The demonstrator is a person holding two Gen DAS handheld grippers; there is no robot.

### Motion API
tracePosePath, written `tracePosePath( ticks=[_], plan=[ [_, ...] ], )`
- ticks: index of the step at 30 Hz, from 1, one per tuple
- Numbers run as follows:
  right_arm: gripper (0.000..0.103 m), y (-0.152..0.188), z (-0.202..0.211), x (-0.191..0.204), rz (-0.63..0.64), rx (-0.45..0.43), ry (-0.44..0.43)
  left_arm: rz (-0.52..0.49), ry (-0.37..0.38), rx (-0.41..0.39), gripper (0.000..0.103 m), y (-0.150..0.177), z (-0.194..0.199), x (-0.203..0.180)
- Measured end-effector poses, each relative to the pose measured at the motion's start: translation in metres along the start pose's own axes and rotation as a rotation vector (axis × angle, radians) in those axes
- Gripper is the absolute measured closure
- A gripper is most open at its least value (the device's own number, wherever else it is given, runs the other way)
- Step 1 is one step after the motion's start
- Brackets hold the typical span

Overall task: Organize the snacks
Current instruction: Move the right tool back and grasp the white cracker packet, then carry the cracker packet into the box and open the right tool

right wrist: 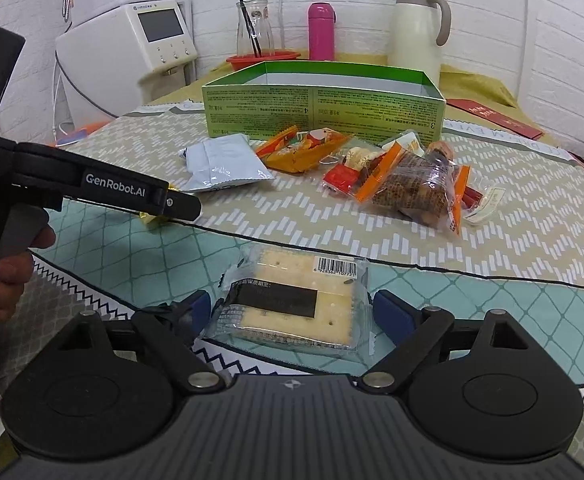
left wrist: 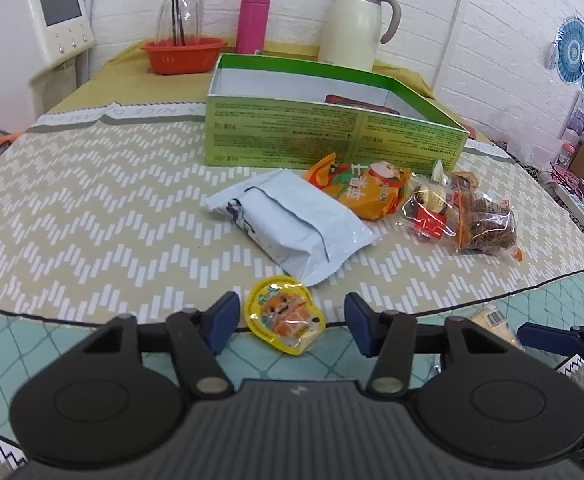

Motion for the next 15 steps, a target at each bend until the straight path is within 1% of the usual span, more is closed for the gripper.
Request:
tracePosePath(
  ticks=[1,8,9,10,13,15],
  plan=[
    [0.0,0.0003,-0.0001,-0.0001,-0.002,0.0,0.0,-0.004,0.002,0.0,0.055,0.0007,0.0005,-0.0007],
    [0.0,0.0013,-0.0022,0.0019,0.01,-0.012,0.012,-0.005,0.014,-0.008,0.055,0.0026,0.0029,0.0006],
    [0.0,0.0017,-0.0021,0.0022,0.024,-0.016,0.011,-0.012,0.007,-0.01,0.059,0.0029,0.0033,-0.0003],
    [0.0,0.0018,-0.0016,0.0026,0.033,-0.024,0.009,-0.022,-0.002,-0.014,0.069,0.0036,0.0039,-0.0012],
    [0.001,0.0005,-0.0004,-0.0007,0.025,-0.044,0.006,-0.026,0.002,-0.016,0.068,0.0046,0.0057,-0.0031],
    [0.003,0.0009,-0.0001,-0.0022,0.018,-0.054,0.0,-0.022,0.014,-0.014,0.068,0.0055,0.0074,-0.0036]
  ],
)
Point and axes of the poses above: each gripper's, at about its wrist camera, not at the fingertips, and z roughly against the way its jaws point, x to its left, y to its underside, the point moved 3 cm from there along -z, roughly the way its jaws point, and after that the axes turned 8 degrees about z, right-handed, at the moved point
